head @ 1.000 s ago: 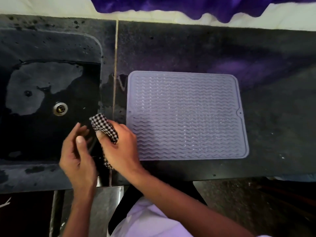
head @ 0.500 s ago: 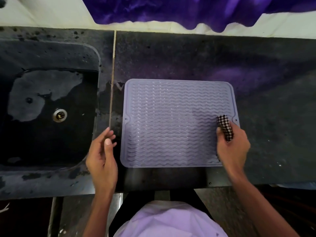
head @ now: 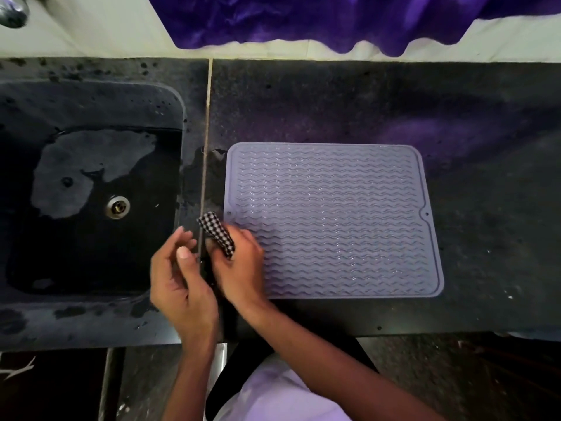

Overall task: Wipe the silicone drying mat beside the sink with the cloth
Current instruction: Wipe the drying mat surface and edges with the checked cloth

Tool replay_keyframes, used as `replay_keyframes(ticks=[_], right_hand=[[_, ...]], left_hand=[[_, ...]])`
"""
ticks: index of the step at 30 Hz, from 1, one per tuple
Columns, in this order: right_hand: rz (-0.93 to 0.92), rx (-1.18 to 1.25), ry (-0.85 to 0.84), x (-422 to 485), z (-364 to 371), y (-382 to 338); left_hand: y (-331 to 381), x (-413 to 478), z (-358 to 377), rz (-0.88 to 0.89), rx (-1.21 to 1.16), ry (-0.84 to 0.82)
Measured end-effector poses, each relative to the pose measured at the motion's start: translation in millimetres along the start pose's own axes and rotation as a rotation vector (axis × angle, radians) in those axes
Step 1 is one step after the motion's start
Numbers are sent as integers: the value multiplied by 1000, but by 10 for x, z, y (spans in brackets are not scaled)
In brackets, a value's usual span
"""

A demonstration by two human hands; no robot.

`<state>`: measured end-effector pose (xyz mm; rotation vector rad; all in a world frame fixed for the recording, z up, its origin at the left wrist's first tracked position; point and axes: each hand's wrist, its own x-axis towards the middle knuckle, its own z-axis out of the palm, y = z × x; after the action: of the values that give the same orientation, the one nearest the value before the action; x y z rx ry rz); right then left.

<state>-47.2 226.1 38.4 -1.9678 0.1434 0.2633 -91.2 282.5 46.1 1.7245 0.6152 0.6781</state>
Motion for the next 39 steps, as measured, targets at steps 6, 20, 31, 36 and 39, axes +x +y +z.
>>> replay_keyframes(ticks=[6,20,31,36,39], right_hand=[[237,575,-121,18,-596,-402],[-214,-693,271,947,-2097,305],[-45,-482,176,942,-323,-152],[-59,-172,-47,956,251,-416],[-89,-30,-91,1023,-3,-481]], left_hand=[[111,176,-116,-15,2,10],[-79,78,7,-73,7,-171],[-162,185,-200,-114,26,-151],[-177,354,-229,-80,57,-165],[-203,429,-208,-74,67,-179]])
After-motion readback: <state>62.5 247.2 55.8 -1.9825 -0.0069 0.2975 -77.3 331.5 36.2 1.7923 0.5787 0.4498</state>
